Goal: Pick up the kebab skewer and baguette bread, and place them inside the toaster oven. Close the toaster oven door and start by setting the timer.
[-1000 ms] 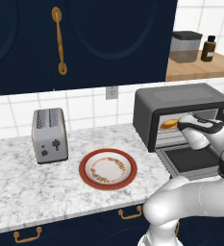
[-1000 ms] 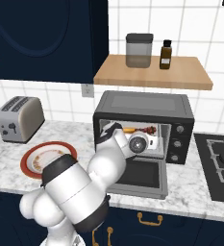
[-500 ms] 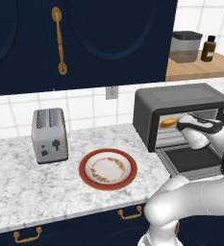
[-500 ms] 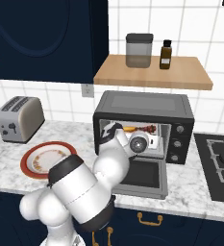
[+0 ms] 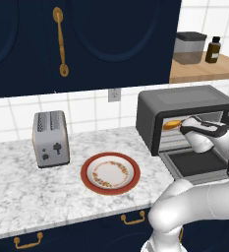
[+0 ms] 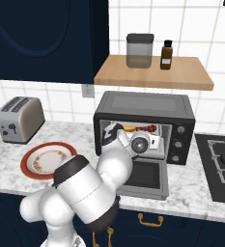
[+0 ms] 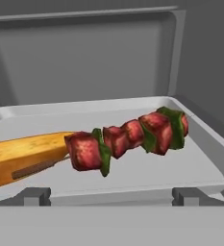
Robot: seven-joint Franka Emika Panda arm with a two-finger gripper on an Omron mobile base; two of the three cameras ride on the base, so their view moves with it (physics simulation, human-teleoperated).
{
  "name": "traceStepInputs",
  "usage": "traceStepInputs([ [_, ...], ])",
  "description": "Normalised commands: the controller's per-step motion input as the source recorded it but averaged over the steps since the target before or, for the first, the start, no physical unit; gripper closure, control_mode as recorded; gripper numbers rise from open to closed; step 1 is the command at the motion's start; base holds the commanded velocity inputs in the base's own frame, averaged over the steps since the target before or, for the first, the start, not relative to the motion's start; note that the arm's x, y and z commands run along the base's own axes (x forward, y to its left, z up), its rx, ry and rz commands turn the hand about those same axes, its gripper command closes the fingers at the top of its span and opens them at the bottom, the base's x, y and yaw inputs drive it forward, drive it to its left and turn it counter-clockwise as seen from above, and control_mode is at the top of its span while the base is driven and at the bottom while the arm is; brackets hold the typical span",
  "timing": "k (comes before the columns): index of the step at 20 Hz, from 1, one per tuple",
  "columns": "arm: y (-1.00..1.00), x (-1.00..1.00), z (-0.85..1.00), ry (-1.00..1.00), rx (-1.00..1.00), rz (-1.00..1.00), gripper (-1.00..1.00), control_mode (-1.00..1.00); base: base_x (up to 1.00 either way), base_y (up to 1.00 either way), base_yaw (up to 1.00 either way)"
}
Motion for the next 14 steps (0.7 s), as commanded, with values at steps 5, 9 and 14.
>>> traceStepInputs([
  [5, 0.00, 0.00, 0.00, 0.00, 0.00, 0.00, -1.00, -1.00, 0.00, 0.00, 0.00],
  [9, 0.00, -0.38, 0.00, 0.00, 0.00, 0.00, -1.00, -1.00, 0.00, 0.00, 0.00],
  [14, 0.00, -0.93, 0.00, 0.00, 0.00, 0.00, -1.00, -1.00, 0.00, 0.00, 0.00],
])
